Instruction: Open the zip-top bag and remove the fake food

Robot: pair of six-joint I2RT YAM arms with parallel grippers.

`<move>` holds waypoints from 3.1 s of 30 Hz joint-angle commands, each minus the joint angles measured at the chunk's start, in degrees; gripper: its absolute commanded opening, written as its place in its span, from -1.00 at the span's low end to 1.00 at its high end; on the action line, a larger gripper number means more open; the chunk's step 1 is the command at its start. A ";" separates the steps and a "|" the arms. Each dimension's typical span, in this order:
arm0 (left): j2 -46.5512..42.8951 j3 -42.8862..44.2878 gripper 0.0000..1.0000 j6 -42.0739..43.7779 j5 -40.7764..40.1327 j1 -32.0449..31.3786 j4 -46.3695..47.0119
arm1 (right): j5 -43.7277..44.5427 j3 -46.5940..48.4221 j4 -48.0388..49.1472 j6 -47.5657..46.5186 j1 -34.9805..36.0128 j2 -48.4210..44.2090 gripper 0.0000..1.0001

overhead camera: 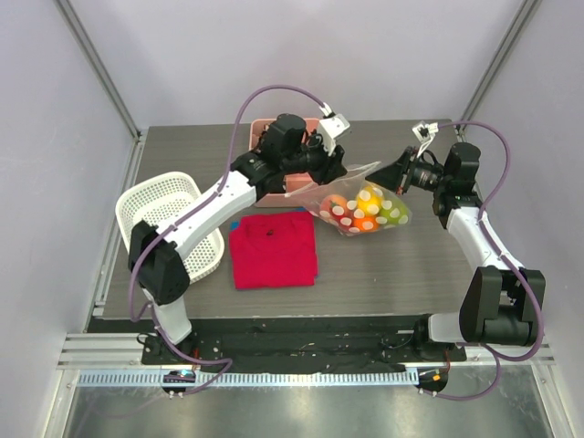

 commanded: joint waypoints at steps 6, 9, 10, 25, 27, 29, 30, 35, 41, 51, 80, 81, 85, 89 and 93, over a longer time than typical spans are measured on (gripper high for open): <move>3.56 3.96 -0.29 -1.35 2.16 0.45 1.88 | -1.40 2.45 1.57 -0.93 0.80 -2.54 -0.97; 5.93 7.28 -0.31 -0.82 1.36 0.80 -1.53 | -1.31 2.18 1.57 -1.11 1.06 -2.81 -0.97; 7.76 8.61 -0.31 -0.91 2.14 1.06 -2.85 | -1.13 2.10 1.57 -1.11 1.06 -2.81 -0.97; 5.59 4.33 -1.00 -34.19 10.08 2.47 9.31 | 41.56 12.81 -36.19 10.67 1.77 -4.39 0.45; 3.40 0.03 -1.00 -39.83 6.39 0.81 12.85 | 46.92 15.27 -44.20 10.85 1.77 -4.91 0.46; 2.42 -2.36 -1.00 -42.47 1.99 -1.29 17.77 | 53.75 16.15 -49.90 10.06 1.85 -7.46 0.47; 1.90 -3.76 -1.00 -44.13 0.41 -2.09 19.01 | 56.84 16.16 -51.33 9.79 2.03 -9.03 0.49; 2.86 -4.39 -1.00 -45.99 -6.10 -5.35 21.92 | 59.61 14.75 -57.30 7.95 2.99 -17.03 0.56; 4.88 -3.69 -1.00 -48.02 -7.17 -6.05 23.94 | 55.72 13.44 -60.13 6.19 6.49 -21.62 0.56; 6.29 -1.40 -1.00 -46.44 -7.52 -6.67 22.01 | 57.22 7.72 -57.41 5.05 13.54 -20.30 0.30; -7.15 -8.44 -0.61 -19.72 -0.50 -8.69 9.18 | 67.60 11.15 -62.68 2.49 19.08 -20.39 -0.97; -7.33 -7.82 -0.66 -19.80 0.91 -9.13 9.53 | 67.42 10.89 -62.33 3.10 19.43 -20.65 -0.97; -6.20 -8.78 -0.64 -22.87 3.54 -10.01 14.53 | 67.33 11.15 -62.42 3.73 20.13 -21.88 -0.97; -0.84 -6.33 -0.51 -22.45 6.71 -11.59 14.81 | 67.42 11.85 -63.03 3.81 20.40 -21.88 -0.97; 4.34 -2.72 -0.57 -21.04 6.02 -12.65 11.99 | 67.33 12.73 -63.21 4.08 20.40 -22.14 -0.97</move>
